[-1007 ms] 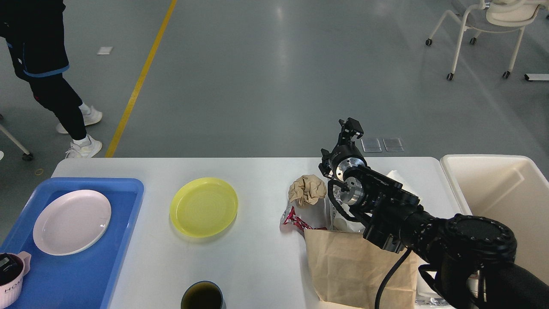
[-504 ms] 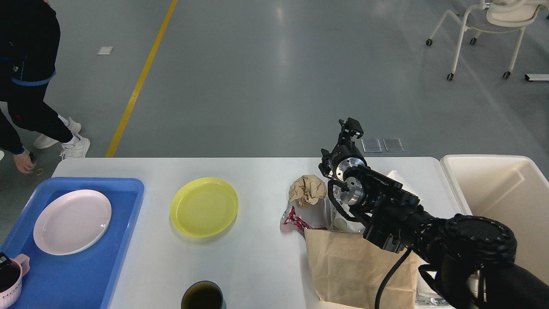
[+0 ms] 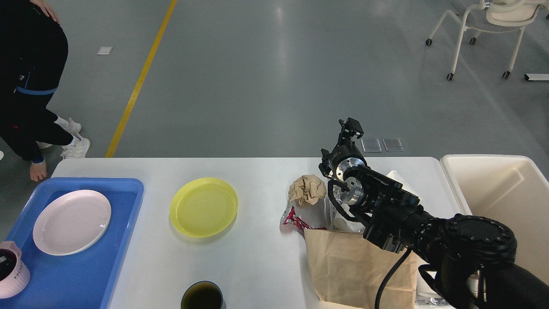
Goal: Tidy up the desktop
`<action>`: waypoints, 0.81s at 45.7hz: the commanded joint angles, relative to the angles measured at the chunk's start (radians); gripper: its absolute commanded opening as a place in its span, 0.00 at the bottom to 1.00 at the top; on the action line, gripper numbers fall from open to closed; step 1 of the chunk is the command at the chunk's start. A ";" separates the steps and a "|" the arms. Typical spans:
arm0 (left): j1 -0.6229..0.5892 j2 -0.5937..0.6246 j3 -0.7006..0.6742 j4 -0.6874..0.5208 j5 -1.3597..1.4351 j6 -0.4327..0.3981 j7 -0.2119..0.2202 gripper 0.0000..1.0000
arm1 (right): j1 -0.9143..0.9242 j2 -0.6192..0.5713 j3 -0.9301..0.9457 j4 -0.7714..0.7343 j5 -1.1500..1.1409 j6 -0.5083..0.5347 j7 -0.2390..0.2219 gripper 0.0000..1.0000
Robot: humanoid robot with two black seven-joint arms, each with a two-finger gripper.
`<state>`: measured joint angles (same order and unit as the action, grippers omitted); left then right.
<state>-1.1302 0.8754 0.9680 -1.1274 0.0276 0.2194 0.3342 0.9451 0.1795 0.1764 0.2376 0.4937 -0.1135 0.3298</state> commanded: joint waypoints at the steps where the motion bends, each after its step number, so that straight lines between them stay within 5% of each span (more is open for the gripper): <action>1: 0.003 0.001 -0.017 -0.002 -0.002 -0.006 0.000 0.09 | 0.000 0.000 0.000 0.000 0.000 0.000 0.000 1.00; 9: 0.009 0.001 -0.018 -0.003 -0.002 -0.018 0.000 0.17 | 0.000 0.000 0.000 0.000 0.000 0.000 0.000 1.00; 19: 0.006 0.005 -0.018 -0.005 -0.002 -0.043 -0.001 0.42 | 0.000 0.000 0.000 0.000 0.000 0.000 0.000 1.00; 29: 0.000 0.013 -0.020 -0.020 -0.012 -0.046 -0.004 0.80 | 0.000 0.000 0.000 0.000 0.000 0.000 0.000 1.00; 37: -0.029 0.053 -0.020 -0.046 -0.014 -0.051 -0.003 0.93 | 0.000 0.000 0.000 0.000 0.000 0.000 0.000 1.00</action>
<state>-1.1359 0.8966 0.9472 -1.1559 0.0143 0.1736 0.3298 0.9451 0.1795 0.1764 0.2375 0.4938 -0.1135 0.3298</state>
